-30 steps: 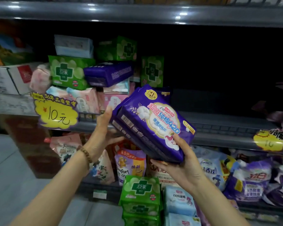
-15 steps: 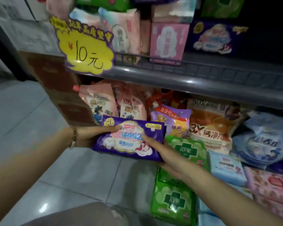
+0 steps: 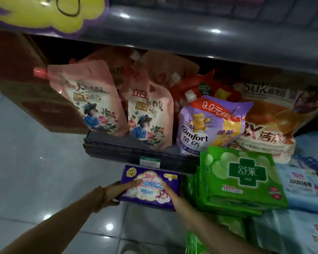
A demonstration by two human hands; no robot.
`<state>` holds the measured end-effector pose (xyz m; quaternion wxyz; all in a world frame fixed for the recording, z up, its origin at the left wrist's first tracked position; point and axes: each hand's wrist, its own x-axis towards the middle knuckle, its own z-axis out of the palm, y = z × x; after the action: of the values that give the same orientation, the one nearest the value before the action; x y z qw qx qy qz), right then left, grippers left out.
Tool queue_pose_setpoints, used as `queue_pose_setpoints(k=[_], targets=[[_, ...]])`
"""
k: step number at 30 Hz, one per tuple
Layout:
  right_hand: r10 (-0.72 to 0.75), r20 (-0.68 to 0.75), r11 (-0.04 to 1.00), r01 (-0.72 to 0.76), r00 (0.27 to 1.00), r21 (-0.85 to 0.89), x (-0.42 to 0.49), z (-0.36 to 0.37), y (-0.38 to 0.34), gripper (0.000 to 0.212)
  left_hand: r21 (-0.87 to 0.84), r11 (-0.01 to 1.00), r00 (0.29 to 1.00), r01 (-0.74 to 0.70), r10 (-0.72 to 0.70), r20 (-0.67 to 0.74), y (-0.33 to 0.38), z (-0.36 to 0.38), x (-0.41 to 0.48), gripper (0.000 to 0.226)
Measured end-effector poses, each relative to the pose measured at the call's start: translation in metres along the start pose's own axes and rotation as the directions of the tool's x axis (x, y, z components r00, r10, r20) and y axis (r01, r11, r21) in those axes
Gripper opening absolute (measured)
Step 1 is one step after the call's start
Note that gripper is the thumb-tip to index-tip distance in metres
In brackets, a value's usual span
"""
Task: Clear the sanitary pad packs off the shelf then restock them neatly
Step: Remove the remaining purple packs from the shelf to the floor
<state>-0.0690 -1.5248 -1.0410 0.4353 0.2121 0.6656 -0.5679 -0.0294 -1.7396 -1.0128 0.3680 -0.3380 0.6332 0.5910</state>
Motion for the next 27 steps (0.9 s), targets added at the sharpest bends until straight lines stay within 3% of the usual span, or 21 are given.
queue_pose_setpoints(k=[3, 7, 10, 12, 14, 17, 20, 24, 27], targets=[[-0.023, -0.17, 0.998, 0.014, 0.985, -0.054, 0.024, -0.005, 0.011, 0.081, 0.004, 0.999, 0.999, 0.035, -0.035, 0.006, -0.007, 0.01, 0.031, 0.123], [-0.049, -0.294, 0.999, 0.048, 0.955, -0.012, 0.046, -0.009, 0.02, 0.072, -0.014, 1.0, 0.999, -0.02, 0.02, 0.047, -0.002, 0.03, 0.05, 0.088], [-0.054, -0.374, 0.999, 0.048, 0.926, -0.025, 0.051, -0.008, 0.026, 0.064, -0.025, 0.997, 0.995, -0.078, 0.079, 0.057, -0.002, 0.039, 0.063, 0.075], [-0.082, -0.415, 0.996, 0.055, 0.906, -0.076, 0.049, -0.005, 0.027, 0.081, -0.007, 0.996, 0.995, -0.092, 0.093, 0.029, -0.002, 0.042, 0.067, 0.052], [-0.11, -0.436, 0.987, 0.045, 0.893, -0.155, 0.046, -0.003, 0.028, 0.098, 0.017, 0.995, 0.996, -0.094, 0.094, 0.003, -0.003, 0.044, 0.067, 0.044], [-0.176, -0.469, 0.957, 0.04, 0.865, -0.287, 0.04, 0.003, 0.027, 0.073, 0.03, 0.997, 0.997, -0.076, 0.077, -0.024, -0.004, 0.048, 0.061, 0.036], [-0.284, -0.489, 0.911, 0.073, 0.824, -0.407, 0.025, 0.009, 0.017, 0.071, 0.042, 0.999, 0.997, -0.035, 0.037, -0.067, 0.0, 0.046, 0.052, 0.051], [-0.447, -0.362, 0.798, 0.183, 0.818, -0.574, -0.006, 0.018, 0.004, 0.07, 0.108, 0.994, 0.987, 0.021, -0.003, -0.163, 0.019, 0.039, 0.022, 0.1], [-0.459, -0.135, 0.721, 0.279, 0.878, -0.634, -0.033, 0.026, -0.013, 0.074, 0.434, 0.898, 0.968, 0.068, 0.045, -0.245, 0.032, 0.034, -0.015, 0.083]])
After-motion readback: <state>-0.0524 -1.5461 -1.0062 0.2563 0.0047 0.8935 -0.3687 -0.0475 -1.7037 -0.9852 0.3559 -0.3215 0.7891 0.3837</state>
